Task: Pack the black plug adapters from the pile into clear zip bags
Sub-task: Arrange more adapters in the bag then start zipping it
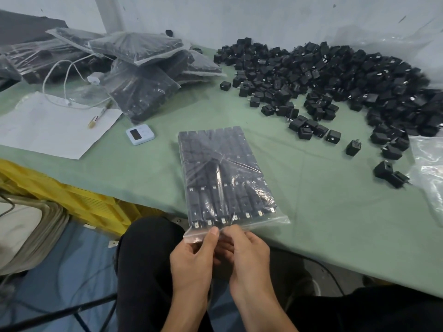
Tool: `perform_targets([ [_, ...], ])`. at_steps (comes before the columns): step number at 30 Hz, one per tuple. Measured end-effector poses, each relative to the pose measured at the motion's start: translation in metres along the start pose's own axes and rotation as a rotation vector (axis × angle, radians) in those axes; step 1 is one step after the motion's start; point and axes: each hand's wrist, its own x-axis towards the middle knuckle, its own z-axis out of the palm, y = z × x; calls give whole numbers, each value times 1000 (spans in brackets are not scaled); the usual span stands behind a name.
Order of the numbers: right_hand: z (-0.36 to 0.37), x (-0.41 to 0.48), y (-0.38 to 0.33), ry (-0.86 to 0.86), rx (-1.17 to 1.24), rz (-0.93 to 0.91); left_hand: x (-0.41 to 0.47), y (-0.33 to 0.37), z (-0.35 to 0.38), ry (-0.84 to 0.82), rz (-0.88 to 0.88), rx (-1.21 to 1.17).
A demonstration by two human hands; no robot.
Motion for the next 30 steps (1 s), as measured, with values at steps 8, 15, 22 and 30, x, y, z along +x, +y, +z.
perform_targets([
  [8, -36, 2, -11, 44, -1, -42, 11, 3, -17, 64, 9, -1],
  [15, -55, 3, -19, 132, 35, -115, 12, 1, -14, 158, -24, -47],
  [22, -60, 6, -13, 72, -118, -262, -20, -16, 17, -111, -208, -84],
  [30, -82, 9, -25, 9, -333, -305, -27, -19, 48, -189, -286, -87],
])
